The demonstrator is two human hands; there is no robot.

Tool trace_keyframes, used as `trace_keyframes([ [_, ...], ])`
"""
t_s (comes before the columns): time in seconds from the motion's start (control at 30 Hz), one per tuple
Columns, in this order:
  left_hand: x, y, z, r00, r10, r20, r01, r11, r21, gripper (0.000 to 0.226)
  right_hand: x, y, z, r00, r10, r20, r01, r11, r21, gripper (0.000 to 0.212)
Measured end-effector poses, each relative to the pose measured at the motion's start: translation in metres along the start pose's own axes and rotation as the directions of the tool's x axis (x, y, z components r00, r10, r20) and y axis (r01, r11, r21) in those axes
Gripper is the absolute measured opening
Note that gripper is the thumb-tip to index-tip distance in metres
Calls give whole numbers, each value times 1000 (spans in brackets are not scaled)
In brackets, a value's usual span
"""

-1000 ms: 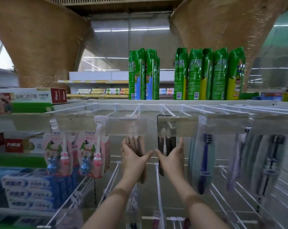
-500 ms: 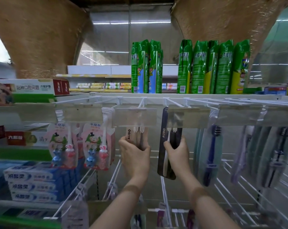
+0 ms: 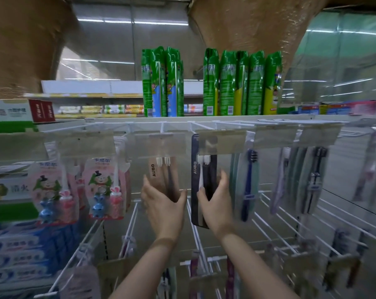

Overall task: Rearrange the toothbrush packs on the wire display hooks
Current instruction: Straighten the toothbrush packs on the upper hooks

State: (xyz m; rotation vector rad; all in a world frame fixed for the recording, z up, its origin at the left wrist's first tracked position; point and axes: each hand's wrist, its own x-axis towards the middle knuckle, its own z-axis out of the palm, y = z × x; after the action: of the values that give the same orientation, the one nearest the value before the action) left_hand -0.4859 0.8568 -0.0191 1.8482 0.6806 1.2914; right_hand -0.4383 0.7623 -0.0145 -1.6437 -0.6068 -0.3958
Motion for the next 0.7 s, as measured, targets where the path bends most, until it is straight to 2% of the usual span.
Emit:
trace_keyframes([
  [0.07, -8, -1, -1, 998, 49, 27, -50, 998, 28, 112, -9, -2, -2, 998, -64, -25, 62, 996, -67, 74],
  [0.17, -17, 0, -1, 993, 101, 68, -105, 992, 66, 111, -19, -4, -7, 972, -227, -53, 216, 962, -165, 68],
  [0.27, -24, 0, 3, 983, 179, 52, -183, 979, 93, 109, -27, -4, -16, 952, -307, -6, 298, 929, -218, 62],
  [0.37, -33, 4, 9, 946, 320, 46, -323, 941, 101, 103, -27, 0, -30, 900, -435, -32, 393, 842, -370, 59],
  [0.43, -37, 8, 13, 895, 439, 74, -445, 888, 113, 100, -23, 6, -40, 873, -483, -70, 392, 780, -488, 63],
  [0.57, -52, 25, 29, 771, 622, 137, -636, 763, 115, 91, -13, 26, -73, 889, -432, -154, 271, 765, -584, 74],
  [0.7, -73, 47, 50, 595, 766, 242, -800, 595, 83, 83, 3, 46, -113, 907, -347, -239, 134, 776, -616, 76],
])
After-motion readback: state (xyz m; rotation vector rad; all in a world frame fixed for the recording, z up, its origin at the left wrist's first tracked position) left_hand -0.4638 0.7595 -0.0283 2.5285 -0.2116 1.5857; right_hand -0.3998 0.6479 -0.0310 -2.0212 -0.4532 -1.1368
